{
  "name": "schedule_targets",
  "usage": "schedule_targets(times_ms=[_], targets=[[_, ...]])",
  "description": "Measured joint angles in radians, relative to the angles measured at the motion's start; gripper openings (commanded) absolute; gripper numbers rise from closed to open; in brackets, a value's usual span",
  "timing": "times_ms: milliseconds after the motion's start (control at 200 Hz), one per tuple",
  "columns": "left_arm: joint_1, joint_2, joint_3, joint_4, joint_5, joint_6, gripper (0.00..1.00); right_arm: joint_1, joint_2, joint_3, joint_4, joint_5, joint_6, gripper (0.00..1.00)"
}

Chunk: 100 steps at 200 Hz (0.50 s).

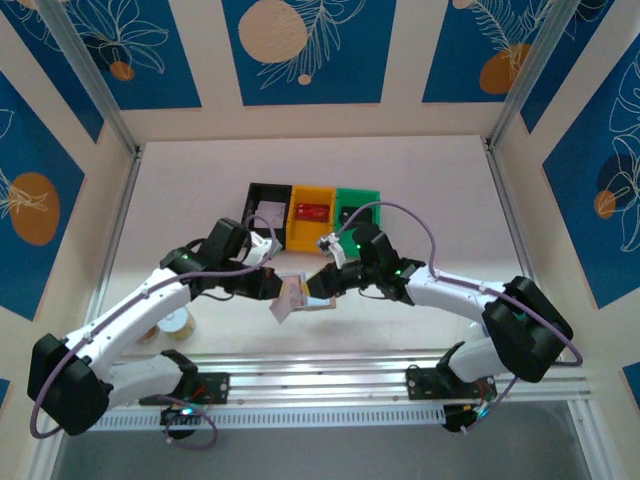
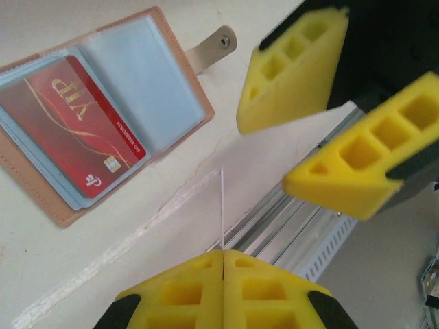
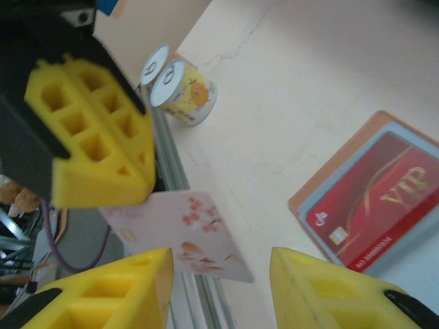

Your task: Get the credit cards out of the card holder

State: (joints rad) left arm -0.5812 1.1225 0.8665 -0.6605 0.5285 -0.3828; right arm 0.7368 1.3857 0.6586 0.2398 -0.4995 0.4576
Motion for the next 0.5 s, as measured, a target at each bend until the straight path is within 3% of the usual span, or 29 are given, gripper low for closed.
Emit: schedule_targets(times_ms=[500], targets=[[0.037, 0.000, 0.006, -0.011, 0.160, 0.042, 0.00, 0.035, 0.053, 0.002, 0.021, -0.089, -0.035, 0.41]])
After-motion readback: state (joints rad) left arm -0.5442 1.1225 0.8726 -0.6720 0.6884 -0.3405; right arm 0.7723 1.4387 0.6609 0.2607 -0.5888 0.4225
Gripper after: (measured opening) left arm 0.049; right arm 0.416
